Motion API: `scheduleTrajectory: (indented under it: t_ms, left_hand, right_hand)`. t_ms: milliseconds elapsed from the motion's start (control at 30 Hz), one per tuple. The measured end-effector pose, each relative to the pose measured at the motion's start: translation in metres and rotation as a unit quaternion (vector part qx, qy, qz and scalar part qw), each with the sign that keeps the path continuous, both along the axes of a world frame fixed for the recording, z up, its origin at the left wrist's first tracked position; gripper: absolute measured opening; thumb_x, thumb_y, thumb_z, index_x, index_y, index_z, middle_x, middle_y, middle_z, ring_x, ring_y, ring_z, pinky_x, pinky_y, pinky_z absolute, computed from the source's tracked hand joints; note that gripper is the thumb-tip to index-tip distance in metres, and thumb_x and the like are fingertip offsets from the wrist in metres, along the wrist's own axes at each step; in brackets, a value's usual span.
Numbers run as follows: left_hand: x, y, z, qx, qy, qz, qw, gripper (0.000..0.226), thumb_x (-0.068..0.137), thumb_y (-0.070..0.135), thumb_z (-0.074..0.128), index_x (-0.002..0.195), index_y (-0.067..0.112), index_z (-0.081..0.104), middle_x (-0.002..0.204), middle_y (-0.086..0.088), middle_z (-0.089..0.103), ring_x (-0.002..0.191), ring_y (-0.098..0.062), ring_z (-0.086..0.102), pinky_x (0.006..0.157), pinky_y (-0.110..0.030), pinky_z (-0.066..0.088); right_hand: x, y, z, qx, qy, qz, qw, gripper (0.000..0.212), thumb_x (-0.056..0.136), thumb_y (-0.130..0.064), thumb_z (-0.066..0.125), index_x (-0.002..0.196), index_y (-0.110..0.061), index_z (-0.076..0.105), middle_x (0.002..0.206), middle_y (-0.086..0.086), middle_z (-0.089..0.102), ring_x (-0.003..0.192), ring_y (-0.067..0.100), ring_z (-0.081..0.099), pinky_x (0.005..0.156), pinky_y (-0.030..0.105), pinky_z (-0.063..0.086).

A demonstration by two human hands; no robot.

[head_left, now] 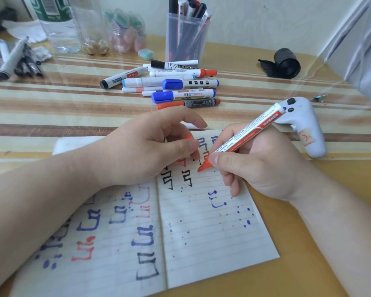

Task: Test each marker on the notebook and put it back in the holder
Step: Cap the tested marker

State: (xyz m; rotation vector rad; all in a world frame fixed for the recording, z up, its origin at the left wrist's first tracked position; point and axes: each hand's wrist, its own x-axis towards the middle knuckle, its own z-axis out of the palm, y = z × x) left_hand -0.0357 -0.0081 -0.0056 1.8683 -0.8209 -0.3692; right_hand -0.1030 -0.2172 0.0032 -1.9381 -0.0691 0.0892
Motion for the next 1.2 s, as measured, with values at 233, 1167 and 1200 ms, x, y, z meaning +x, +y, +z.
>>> scheduleTrajectory:
  t_ms: [233,1167,1200]
  left_hand:
    - [0.0001,0.0003,0.0000,-0.001,0.001,-0.004,1.000,0.026,0.090,0.032,0.059,0.116,0.034,0.060,0.090,0.003,0.077,0.082,-0.037,0.065,0.080,-0.057,0.054]
    - [-0.0012,-0.0001,0.0021,0.001,0.012,0.003,1.000,0.026,0.089,0.030,0.061,0.116,0.030,0.062,0.092,0.000,0.077,0.083,-0.037,0.070,0.081,-0.059,0.055]
    - [-0.0012,0.0001,0.0020,0.000,0.013,0.003,1.000,0.026,0.089,0.030,0.061,0.115,0.030,0.062,0.092,0.000,0.077,0.083,-0.036,0.070,0.081,-0.060,0.055]
  right_hand:
    - [0.0003,0.0000,0.0022,-0.038,-0.002,-0.001,0.999,0.010,0.076,-0.019,0.069,0.075,-0.009,0.067,0.054,0.013,0.062,0.047,0.037,0.063,0.047,0.042,0.054]
    - [-0.0012,-0.0028,0.0059,-0.048,-0.014,0.007,0.999,0.007,0.075,-0.015,0.067,0.072,-0.009,0.069,0.053,0.012,0.060,0.046,0.032,0.062,0.045,0.037,0.051]
    - [-0.0012,-0.0027,0.0055,-0.039,-0.013,0.007,0.999,0.008,0.075,-0.015,0.068,0.072,-0.008,0.068,0.053,0.012,0.060,0.046,0.031,0.061,0.044,0.036,0.051]
